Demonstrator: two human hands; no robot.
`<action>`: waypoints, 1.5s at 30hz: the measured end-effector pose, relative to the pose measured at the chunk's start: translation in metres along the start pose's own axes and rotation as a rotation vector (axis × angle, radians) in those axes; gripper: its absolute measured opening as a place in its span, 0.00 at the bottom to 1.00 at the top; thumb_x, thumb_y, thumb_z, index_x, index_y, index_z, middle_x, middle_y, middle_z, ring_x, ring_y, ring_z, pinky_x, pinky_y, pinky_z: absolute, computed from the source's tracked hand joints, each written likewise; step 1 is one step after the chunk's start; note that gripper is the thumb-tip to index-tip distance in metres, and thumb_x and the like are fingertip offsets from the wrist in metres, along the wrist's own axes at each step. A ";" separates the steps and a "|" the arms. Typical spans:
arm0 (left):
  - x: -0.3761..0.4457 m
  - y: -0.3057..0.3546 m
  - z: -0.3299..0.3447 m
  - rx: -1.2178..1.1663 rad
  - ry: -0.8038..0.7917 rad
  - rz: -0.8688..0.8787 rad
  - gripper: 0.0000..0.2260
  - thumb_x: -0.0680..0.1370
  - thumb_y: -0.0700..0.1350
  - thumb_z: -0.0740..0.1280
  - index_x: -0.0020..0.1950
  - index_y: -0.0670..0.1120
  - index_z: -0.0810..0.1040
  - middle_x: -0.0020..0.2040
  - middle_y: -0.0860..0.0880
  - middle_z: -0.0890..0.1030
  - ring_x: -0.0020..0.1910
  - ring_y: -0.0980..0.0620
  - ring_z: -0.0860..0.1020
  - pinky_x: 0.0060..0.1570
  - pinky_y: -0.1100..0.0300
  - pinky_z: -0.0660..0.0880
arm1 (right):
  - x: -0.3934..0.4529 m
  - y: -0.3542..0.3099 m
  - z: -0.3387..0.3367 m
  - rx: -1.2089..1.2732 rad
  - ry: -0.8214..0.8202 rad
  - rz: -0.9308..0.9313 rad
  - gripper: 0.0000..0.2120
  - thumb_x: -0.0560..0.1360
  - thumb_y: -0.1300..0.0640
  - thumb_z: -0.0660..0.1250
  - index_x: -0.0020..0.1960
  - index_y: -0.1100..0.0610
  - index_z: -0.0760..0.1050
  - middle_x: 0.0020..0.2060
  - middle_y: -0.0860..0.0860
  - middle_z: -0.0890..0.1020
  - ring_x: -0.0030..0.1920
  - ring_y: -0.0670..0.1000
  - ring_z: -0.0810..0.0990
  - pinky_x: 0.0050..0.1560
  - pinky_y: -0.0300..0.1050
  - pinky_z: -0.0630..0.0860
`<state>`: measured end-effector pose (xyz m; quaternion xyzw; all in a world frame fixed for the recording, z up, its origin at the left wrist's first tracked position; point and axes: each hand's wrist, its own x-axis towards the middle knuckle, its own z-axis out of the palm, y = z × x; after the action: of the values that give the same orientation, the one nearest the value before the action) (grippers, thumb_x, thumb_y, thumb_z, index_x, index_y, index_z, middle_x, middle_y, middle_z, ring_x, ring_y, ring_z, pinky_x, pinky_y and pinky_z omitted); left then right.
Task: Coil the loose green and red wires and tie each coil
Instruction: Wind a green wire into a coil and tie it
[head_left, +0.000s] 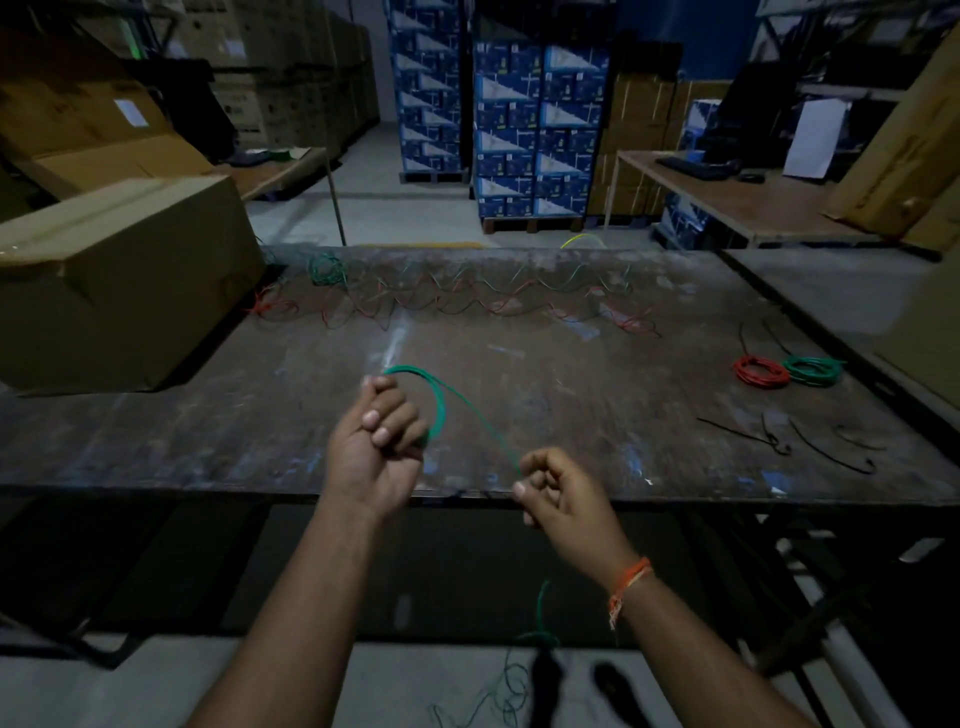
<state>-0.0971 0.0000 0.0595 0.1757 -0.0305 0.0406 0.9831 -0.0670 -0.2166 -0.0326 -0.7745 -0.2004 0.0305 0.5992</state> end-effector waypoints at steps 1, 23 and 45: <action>0.004 0.007 -0.001 0.003 0.025 0.043 0.17 0.86 0.47 0.54 0.41 0.46 0.75 0.24 0.54 0.66 0.20 0.59 0.64 0.21 0.66 0.59 | -0.003 0.002 0.000 -0.079 0.035 -0.014 0.06 0.78 0.61 0.70 0.48 0.50 0.77 0.34 0.47 0.78 0.33 0.48 0.78 0.37 0.48 0.77; 0.020 0.047 -0.039 1.140 -0.131 0.168 0.16 0.87 0.44 0.54 0.50 0.34 0.74 0.27 0.46 0.71 0.24 0.53 0.68 0.25 0.61 0.65 | 0.051 -0.127 0.063 -0.375 0.026 -0.479 0.07 0.75 0.64 0.73 0.50 0.54 0.83 0.43 0.43 0.82 0.45 0.44 0.81 0.43 0.35 0.74; -0.041 0.010 -0.055 0.619 -0.014 0.014 0.12 0.80 0.46 0.58 0.38 0.44 0.70 0.24 0.56 0.60 0.22 0.60 0.56 0.23 0.64 0.49 | 0.024 -0.012 0.009 -0.555 -0.375 0.104 0.03 0.77 0.60 0.72 0.47 0.55 0.85 0.41 0.47 0.86 0.43 0.43 0.82 0.45 0.35 0.75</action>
<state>-0.1364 0.0261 0.0085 0.4668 -0.0248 0.0535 0.8824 -0.0507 -0.1978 -0.0191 -0.8983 -0.2679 0.1474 0.3156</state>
